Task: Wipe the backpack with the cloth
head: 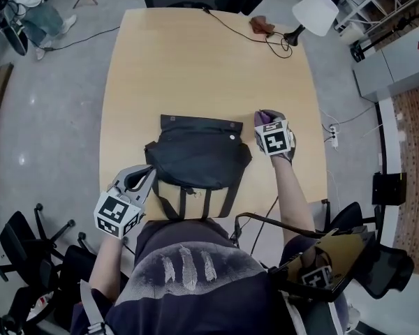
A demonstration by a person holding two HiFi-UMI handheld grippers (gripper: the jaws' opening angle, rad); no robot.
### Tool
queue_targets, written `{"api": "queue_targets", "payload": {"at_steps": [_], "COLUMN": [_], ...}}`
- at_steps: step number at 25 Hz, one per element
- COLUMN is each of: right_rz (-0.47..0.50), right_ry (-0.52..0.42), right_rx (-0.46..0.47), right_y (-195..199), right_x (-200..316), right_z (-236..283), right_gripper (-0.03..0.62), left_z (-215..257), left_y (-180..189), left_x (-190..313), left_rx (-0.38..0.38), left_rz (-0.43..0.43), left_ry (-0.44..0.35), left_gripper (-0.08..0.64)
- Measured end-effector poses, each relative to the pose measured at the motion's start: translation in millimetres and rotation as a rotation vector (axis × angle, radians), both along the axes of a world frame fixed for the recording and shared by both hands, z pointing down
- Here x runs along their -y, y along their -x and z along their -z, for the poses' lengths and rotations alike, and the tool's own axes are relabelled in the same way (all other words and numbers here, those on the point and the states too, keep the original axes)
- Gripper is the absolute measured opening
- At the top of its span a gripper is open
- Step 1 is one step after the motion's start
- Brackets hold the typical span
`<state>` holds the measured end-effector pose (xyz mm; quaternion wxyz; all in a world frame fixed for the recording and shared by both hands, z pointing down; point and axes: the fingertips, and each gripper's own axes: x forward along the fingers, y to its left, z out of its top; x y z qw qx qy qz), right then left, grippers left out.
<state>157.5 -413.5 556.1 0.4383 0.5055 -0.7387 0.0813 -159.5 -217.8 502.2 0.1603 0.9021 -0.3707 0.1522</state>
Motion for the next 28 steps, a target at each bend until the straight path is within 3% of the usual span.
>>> {"api": "queue_targets", "payload": {"at_steps": [3, 8, 12, 18, 28], "right_rz": [0.015, -0.016, 0.077, 0.115, 0.157], "right_ry": [0.101, 0.252, 0.343, 0.461, 0.549], "right_rx": [-0.009, 0.147, 0.175, 0.348, 0.587], "right_y": [19.9, 81.2, 136.0, 209.6, 282.9], "right_x": [-6.1, -9.3, -8.2, -12.3, -17.6], "right_z": [-50.6, -97.3, -104.2, -106.4, -94.9], "right_gripper": [0.043, 0.043, 0.043, 0.041, 0.042], "left_z": [2.3, 1.4, -6.4, -11.5, -17.9], "left_y": [-0.8, 23.9, 46.7, 60.9, 73.7], "left_x": [-3.0, -3.5, -6.8, -7.3, -6.7], "left_rx": [0.011, 0.044, 0.042, 0.025, 0.012], "left_rz": [-0.011, 0.011, 0.06, 0.076, 0.091], "left_ry": [-0.006, -0.003, 0.023, 0.035, 0.054], "left_gripper": [0.008, 0.008, 0.008, 0.006, 0.007]}}
